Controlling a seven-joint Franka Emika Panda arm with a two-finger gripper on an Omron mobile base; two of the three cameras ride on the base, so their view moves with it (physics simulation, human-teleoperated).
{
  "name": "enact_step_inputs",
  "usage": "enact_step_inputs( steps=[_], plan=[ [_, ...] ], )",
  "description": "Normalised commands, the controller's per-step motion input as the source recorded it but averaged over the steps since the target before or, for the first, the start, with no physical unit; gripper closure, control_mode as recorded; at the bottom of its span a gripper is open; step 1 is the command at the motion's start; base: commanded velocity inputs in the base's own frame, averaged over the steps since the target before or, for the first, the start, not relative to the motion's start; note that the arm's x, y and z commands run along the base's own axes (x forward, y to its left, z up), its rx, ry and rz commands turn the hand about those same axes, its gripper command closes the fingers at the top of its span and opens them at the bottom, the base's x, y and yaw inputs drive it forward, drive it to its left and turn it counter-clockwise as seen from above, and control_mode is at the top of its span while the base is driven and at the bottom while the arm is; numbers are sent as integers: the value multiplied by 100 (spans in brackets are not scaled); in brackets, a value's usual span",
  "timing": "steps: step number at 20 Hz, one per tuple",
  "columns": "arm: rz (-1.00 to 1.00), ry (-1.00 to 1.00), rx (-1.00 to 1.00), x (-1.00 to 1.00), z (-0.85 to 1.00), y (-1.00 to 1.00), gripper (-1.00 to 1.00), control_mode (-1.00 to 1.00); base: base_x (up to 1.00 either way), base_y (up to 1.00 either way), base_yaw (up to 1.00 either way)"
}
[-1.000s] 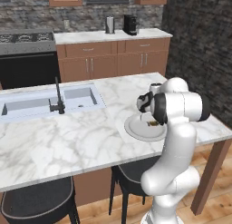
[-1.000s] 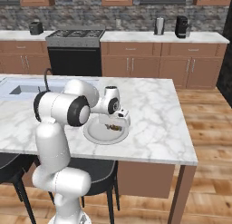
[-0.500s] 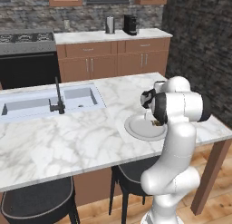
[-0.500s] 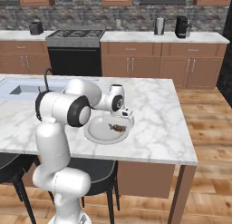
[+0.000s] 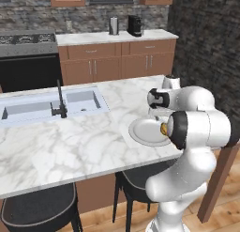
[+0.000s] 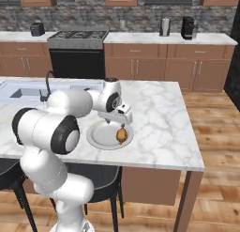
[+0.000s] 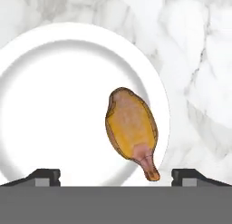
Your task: Take the cheese, chicken drumstick, and cucumber from the fridge and place them on the plate on the dining counter to create an appetizer plate.
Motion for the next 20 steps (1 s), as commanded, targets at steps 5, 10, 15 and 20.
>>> enact_step_inputs(
  steps=[5,10,15,20],
  plan=[
    [-3,-41,-5,-88,100,24,-100,-100,0,0,0],
    [0,-34,-1,-100,100,12,-100,-100,0,0,0],
    [9,-21,-3,-100,97,17,-100,-100,0,0,0],
    [18,-23,-9,-96,87,29,-100,-100,0,0,0]
  ],
)
